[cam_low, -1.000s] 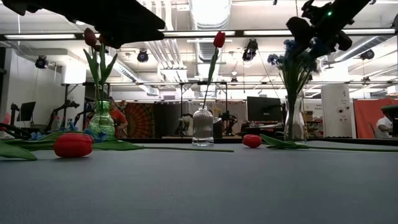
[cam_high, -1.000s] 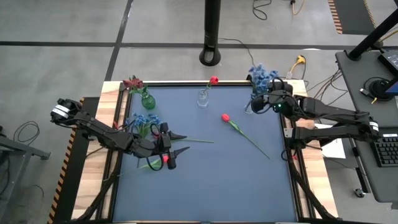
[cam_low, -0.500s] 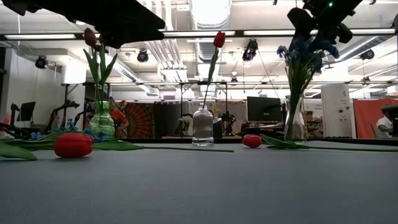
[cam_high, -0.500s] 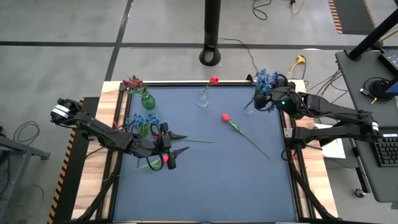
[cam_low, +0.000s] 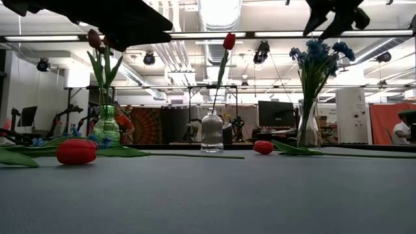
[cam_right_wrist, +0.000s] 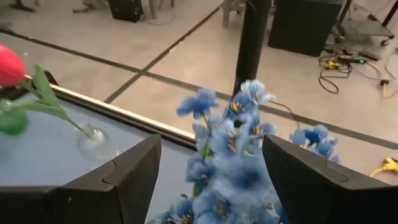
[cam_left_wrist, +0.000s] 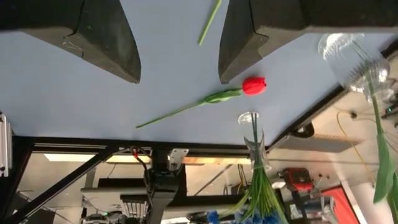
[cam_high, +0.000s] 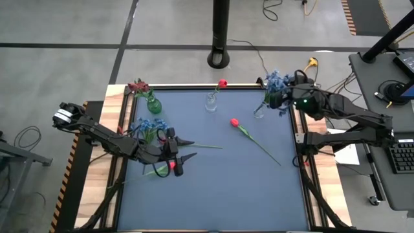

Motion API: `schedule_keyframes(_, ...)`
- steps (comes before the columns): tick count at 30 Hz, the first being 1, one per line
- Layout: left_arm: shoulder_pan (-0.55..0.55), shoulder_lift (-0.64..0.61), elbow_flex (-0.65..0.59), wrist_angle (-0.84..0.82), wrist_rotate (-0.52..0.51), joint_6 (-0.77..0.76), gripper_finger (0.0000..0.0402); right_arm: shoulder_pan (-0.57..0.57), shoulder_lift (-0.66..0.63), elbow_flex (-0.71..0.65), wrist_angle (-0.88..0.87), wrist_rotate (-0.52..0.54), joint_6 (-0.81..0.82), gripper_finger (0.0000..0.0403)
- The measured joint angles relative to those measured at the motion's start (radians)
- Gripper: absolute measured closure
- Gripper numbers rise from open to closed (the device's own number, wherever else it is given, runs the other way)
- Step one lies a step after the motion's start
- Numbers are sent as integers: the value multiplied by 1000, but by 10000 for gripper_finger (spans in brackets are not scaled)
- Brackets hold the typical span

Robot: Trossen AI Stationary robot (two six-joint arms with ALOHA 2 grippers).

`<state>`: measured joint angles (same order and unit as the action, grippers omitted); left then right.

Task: Sort flowers into vase by color
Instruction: Put the right blue flowers into the right transparent vase, then put the left red flower into the left transparent vase

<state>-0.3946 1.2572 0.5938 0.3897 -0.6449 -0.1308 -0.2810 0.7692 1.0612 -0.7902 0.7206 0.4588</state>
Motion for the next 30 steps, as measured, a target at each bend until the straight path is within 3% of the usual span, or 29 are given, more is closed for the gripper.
schedule_keyframes(4,-1,0,10,-90,0,-74,203,0,0,44,1,-42,-16,131)
schedule_keyframes(18,-46,0,282,-942,142,-539,203,2,0,150,-34,-146,-66,131)
schedule_keyframes(30,-110,5,329,-1128,416,-751,203,4,0,155,-35,-341,-78,131)
